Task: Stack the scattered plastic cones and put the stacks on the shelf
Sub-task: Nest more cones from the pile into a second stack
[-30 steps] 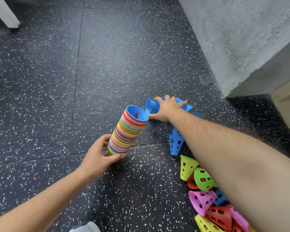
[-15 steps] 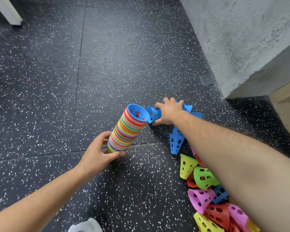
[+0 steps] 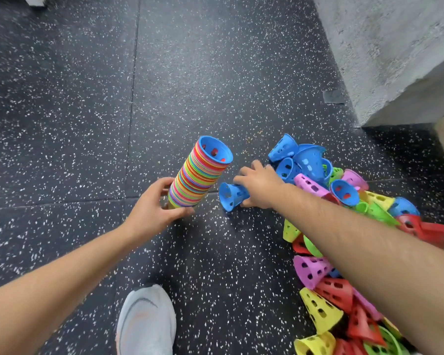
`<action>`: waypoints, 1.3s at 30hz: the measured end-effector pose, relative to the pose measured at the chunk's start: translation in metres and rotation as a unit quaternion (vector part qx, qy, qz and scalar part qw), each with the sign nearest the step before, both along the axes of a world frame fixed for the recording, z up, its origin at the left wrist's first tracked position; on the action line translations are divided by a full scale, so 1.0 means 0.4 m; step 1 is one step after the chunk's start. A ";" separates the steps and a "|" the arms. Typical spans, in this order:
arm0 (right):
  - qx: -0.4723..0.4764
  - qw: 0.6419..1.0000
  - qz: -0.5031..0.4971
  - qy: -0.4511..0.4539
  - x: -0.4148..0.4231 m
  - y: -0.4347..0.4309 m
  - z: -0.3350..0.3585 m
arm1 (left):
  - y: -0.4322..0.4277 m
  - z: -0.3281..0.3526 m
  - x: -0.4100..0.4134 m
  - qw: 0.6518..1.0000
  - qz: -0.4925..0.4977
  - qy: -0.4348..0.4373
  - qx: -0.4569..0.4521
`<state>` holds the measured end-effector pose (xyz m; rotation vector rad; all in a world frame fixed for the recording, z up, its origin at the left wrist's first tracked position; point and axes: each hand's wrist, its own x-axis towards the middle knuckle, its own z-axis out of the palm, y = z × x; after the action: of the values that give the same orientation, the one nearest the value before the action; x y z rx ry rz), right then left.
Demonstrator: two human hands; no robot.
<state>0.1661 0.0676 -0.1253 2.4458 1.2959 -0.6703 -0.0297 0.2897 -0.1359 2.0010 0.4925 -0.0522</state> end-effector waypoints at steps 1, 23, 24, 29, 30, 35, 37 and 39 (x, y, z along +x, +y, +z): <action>-0.008 1.000 0.026 -0.012 -0.034 -0.012 -0.003 | -0.003 0.001 -0.013 1.000 -0.002 0.004 0.001; 0.533 0.769 -0.338 0.100 -0.271 -0.219 0.190 | -0.122 -0.001 -0.205 1.000 -0.010 -0.008 -0.003; 0.555 0.751 -0.342 0.107 -0.276 -0.208 0.207 | -0.125 -0.002 -0.203 1.000 -0.014 -0.008 -0.003; 0.594 0.716 -0.328 0.164 -0.293 -0.153 0.244 | -0.146 -0.001 -0.190 1.000 -0.016 -0.018 -0.016; 0.580 0.724 -0.322 0.186 -0.292 -0.147 0.242 | -0.149 -0.001 -0.187 0.999 -0.014 -0.022 -0.019; 0.530 0.749 -0.336 0.215 -0.281 -0.158 0.188 | -0.150 0.001 -0.172 0.998 0.001 -0.034 -0.048; 0.512 0.767 -0.357 0.149 -0.262 -0.172 0.150 | -0.146 -0.001 -0.167 0.998 0.004 -0.033 -0.048; 0.403 0.864 -0.300 0.032 -0.236 -0.182 0.103 | -0.141 -0.003 -0.162 0.999 0.004 -0.028 -0.039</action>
<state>0.0716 -0.0051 -0.0841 3.6216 0.9138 -0.3561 -0.0945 0.2333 -0.1373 1.9183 0.4548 -0.0102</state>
